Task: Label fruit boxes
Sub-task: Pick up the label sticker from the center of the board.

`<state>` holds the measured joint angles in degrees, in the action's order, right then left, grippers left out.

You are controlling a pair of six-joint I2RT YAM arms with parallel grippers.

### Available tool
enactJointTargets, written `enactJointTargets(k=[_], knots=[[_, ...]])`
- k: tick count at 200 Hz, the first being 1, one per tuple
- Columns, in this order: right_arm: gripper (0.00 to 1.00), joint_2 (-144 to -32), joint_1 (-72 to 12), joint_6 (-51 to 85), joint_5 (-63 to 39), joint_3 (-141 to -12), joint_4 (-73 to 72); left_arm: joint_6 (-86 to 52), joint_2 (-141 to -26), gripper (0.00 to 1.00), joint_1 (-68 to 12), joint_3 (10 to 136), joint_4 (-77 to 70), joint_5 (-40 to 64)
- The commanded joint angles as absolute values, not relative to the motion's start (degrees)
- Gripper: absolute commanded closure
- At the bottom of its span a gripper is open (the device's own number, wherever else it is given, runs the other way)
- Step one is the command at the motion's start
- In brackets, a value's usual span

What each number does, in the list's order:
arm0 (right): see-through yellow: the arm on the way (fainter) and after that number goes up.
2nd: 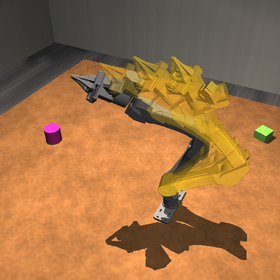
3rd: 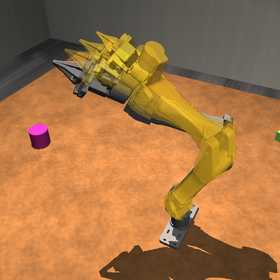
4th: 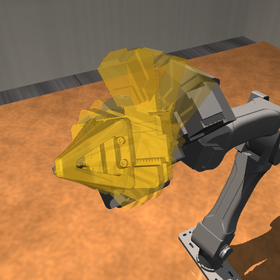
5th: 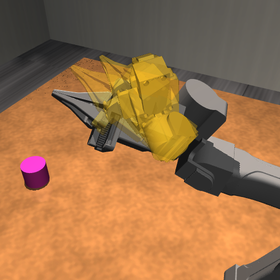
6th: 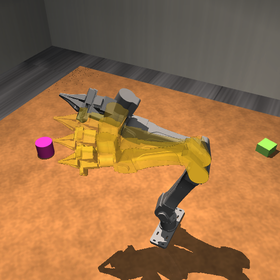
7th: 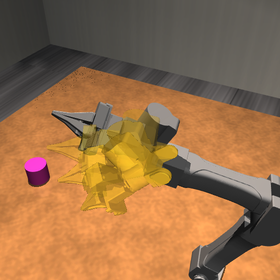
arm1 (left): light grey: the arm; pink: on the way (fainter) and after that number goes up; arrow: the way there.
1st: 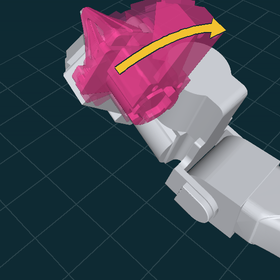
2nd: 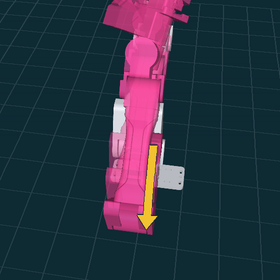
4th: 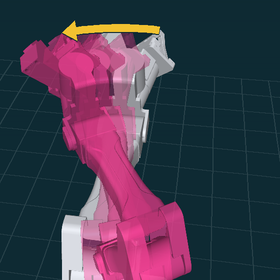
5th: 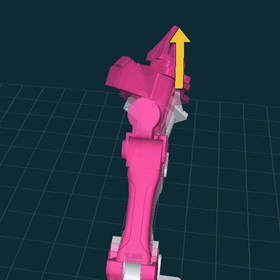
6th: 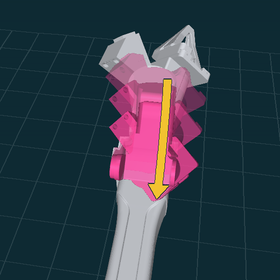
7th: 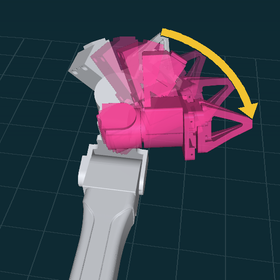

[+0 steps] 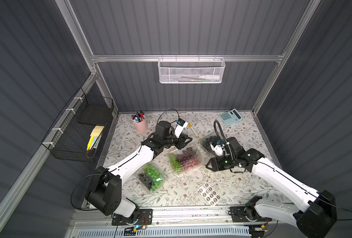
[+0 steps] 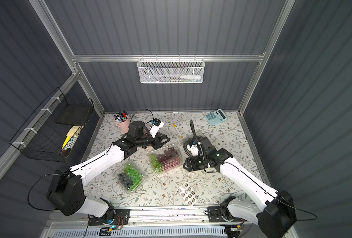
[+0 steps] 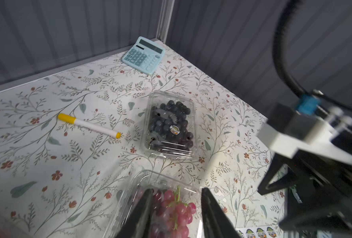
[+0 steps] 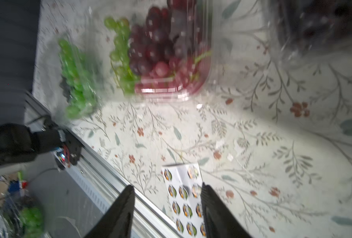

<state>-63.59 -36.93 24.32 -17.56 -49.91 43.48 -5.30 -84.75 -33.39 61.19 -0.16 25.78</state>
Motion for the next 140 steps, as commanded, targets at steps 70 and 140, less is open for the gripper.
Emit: enactJointTargets(k=[70, 140], knots=[[0.21, -75.74, -58.66, 44.43, -2.43, -46.05, 55.11, -13.19, -77.9, 0.57, -33.13, 55.6, 2.37, 19.57], [0.02, -87.07, -63.1, 40.88, -2.3, -47.8, 49.56, -14.61, -76.27, 0.56, -33.13, 54.59, 2.04, 19.26]])
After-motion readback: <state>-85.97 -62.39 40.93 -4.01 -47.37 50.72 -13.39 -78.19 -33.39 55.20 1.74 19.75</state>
